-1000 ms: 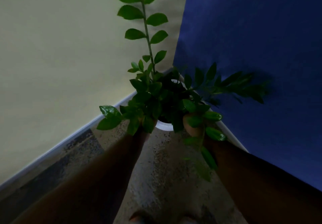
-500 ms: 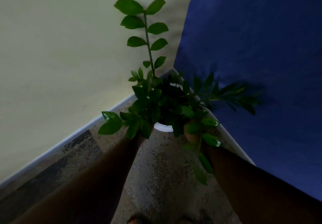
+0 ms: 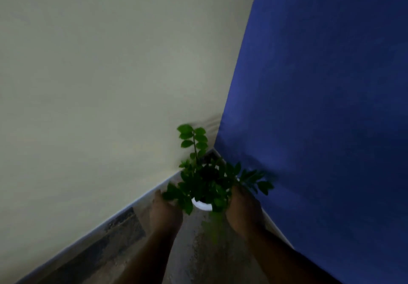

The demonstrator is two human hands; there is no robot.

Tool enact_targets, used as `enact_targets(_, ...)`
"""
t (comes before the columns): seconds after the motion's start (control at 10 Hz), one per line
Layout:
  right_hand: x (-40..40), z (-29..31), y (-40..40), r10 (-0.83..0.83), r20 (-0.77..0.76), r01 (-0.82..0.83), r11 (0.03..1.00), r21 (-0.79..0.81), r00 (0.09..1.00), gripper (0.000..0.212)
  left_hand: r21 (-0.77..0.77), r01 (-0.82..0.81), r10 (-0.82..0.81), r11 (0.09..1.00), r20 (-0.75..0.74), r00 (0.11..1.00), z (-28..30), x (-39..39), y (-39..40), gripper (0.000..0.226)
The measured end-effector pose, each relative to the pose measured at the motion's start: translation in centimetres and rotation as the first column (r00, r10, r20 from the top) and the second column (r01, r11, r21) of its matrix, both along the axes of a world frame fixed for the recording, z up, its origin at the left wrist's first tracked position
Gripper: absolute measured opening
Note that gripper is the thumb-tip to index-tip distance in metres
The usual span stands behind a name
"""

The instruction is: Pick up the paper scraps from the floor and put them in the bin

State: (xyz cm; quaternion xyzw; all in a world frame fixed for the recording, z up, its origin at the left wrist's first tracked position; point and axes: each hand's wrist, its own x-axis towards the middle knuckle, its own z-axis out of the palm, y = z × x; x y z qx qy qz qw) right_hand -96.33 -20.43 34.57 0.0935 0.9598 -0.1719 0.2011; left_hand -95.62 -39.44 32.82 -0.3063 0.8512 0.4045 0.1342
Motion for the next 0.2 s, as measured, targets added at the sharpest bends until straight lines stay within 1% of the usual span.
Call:
enact_targets(0.1,-1.4,4.5,-0.1,0.071,-0.098,-0.067,0.997,0.046,0.993,0.050,-0.054,0.058,-0.054,0.997,0.079,0.995,5.4,-1.2,0.1,0.079)
enact_targets(0.2,-3.3,11.4,-0.8,0.171,-0.130,-0.147,0.974,0.174,0.977,0.063,-0.176,0.222,-0.231,0.959,-0.030,0.973,12.0,-2.8,0.7,0.082)
